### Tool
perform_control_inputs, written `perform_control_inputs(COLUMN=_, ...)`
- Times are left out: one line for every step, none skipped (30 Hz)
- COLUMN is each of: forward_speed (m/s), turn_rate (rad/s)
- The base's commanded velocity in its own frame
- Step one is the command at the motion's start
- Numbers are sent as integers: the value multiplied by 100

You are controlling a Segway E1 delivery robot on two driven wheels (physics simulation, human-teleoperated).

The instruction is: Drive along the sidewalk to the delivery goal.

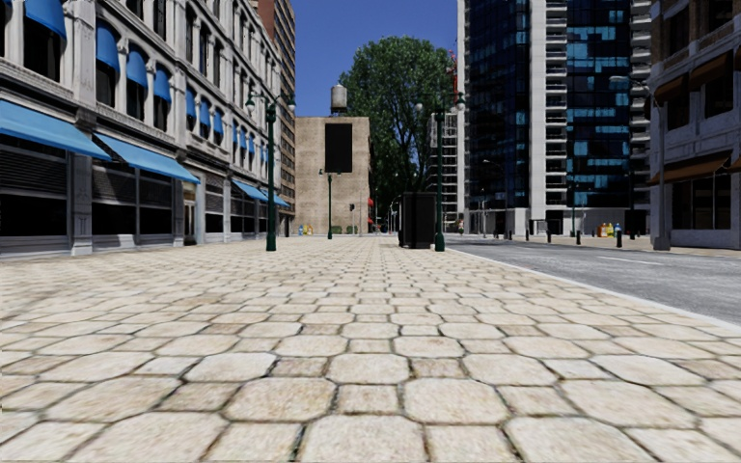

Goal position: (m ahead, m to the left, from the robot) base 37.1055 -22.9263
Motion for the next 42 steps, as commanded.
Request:
perform_control_inputs(forward_speed=106, turn_rate=0)
perform_control_inputs(forward_speed=106, turn_rate=0)
perform_control_inputs(forward_speed=107, turn_rate=0)
perform_control_inputs(forward_speed=107, turn_rate=0)
perform_control_inputs(forward_speed=107, turn_rate=0)
perform_control_inputs(forward_speed=108, turn_rate=0)
perform_control_inputs(forward_speed=108, turn_rate=0)
perform_control_inputs(forward_speed=108, turn_rate=0)
perform_control_inputs(forward_speed=108, turn_rate=0)
perform_control_inputs(forward_speed=108, turn_rate=0)
perform_control_inputs(forward_speed=108, turn_rate=0)
perform_control_inputs(forward_speed=109, turn_rate=0)
perform_control_inputs(forward_speed=110, turn_rate=0)
perform_control_inputs(forward_speed=111, turn_rate=0)
perform_control_inputs(forward_speed=115, turn_rate=0)
perform_control_inputs(forward_speed=145, turn_rate=0)
perform_control_inputs(forward_speed=166, turn_rate=0)
perform_control_inputs(forward_speed=169, turn_rate=0)
perform_control_inputs(forward_speed=169, turn_rate=0)
perform_control_inputs(forward_speed=165, turn_rate=0)
perform_control_inputs(forward_speed=164, turn_rate=0)
perform_control_inputs(forward_speed=163, turn_rate=0)
perform_control_inputs(forward_speed=163, turn_rate=0)
perform_control_inputs(forward_speed=163, turn_rate=0)
perform_control_inputs(forward_speed=163, turn_rate=0)
perform_control_inputs(forward_speed=163, turn_rate=0)
perform_control_inputs(forward_speed=163, turn_rate=0)
perform_control_inputs(forward_speed=163, turn_rate=0)
perform_control_inputs(forward_speed=163, turn_rate=0)
perform_control_inputs(forward_speed=163, turn_rate=0)
perform_control_inputs(forward_speed=163, turn_rate=0)
perform_control_inputs(forward_speed=163, turn_rate=0)
perform_control_inputs(forward_speed=163, turn_rate=0)
perform_control_inputs(forward_speed=163, turn_rate=0)
perform_control_inputs(forward_speed=163, turn_rate=0)
perform_control_inputs(forward_speed=163, turn_rate=0)
perform_control_inputs(forward_speed=163, turn_rate=0)
perform_control_inputs(forward_speed=200, turn_rate=0)
perform_control_inputs(forward_speed=200, turn_rate=0)
perform_control_inputs(forward_speed=200, turn_rate=0)
perform_control_inputs(forward_speed=200, turn_rate=0)
perform_control_inputs(forward_speed=200, turn_rate=0)
